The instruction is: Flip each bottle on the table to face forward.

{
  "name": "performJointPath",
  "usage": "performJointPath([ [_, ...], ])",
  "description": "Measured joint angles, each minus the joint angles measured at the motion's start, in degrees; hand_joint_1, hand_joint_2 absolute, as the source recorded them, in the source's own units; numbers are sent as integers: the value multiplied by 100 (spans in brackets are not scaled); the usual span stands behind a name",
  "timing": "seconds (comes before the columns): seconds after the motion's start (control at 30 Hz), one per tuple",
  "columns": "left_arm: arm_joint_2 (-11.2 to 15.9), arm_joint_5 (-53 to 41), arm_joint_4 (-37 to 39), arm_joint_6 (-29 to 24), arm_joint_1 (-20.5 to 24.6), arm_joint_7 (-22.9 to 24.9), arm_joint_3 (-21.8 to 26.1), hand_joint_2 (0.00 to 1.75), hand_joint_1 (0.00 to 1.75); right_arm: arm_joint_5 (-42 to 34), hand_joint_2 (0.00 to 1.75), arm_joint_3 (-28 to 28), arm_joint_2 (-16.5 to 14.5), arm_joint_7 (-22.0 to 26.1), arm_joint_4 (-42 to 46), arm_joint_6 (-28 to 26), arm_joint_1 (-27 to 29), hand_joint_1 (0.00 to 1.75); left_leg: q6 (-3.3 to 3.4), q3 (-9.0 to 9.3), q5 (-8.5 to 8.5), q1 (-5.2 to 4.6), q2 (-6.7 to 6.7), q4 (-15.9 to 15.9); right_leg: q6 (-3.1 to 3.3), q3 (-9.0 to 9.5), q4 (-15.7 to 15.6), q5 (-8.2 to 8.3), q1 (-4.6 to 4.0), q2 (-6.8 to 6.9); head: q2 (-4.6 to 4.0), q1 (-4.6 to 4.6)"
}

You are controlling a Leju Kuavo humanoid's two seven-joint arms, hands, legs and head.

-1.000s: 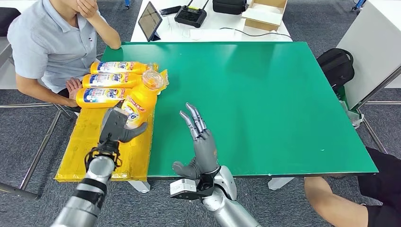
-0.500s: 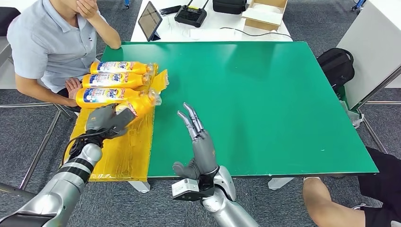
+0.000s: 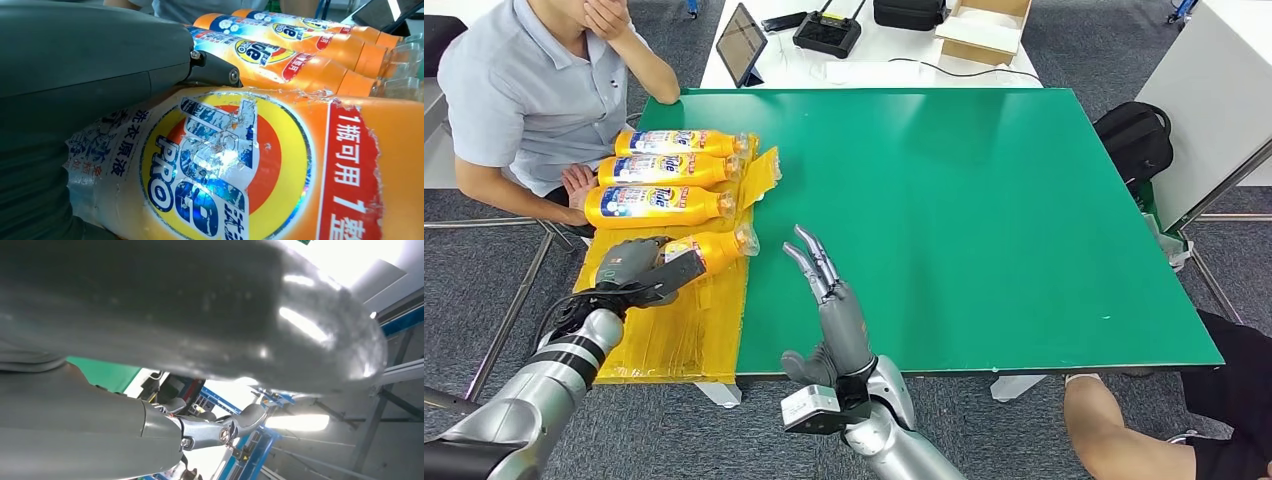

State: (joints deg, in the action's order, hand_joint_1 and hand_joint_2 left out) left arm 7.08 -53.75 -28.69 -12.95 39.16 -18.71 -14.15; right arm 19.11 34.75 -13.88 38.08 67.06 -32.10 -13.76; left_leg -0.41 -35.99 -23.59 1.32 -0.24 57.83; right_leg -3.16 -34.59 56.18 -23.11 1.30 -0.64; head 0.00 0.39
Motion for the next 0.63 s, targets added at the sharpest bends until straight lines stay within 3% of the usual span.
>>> performJointPath([
  [0.2, 28, 2, 39, 1, 3, -10, -5, 175, 175, -8, 0, 31, 0, 0, 0, 2, 0, 0, 0, 2, 0, 0, 0, 0, 0, 0, 1, 0, -1, 0, 0, 1],
  [0.27, 28, 3, 40, 8, 3, -20, -5, 175, 166, -9, 0, 35, 0, 0, 0, 3, 0, 0, 0, 2, 0, 1, 0, 0, 0, 0, 2, 0, -1, 0, 0, 0],
  [0.4, 43, 49, 40, 121, -6, -225, -5, 175, 24, -95, 0, 65, 0, -1, 0, 10, -3, 0, 0, 2, 0, 0, -1, 0, 0, 2, 3, 0, 0, 1, 0, 0],
  [0.5, 55, 130, 33, 265, -63, -447, -7, 175, 0, -193, 0, 117, 1, -1, -1, 11, -15, 0, 0, 2, 0, 0, -5, 0, 0, 4, 2, -1, 0, 3, 0, 0],
  [0.63, 57, 361, -57, 621, -187, -840, -8, 175, 0, -309, 0, 172, 5, 0, -4, 28, -36, 0, 0, 2, 0, 0, -4, 0, 0, 4, 2, -1, 0, 2, 0, 0],
])
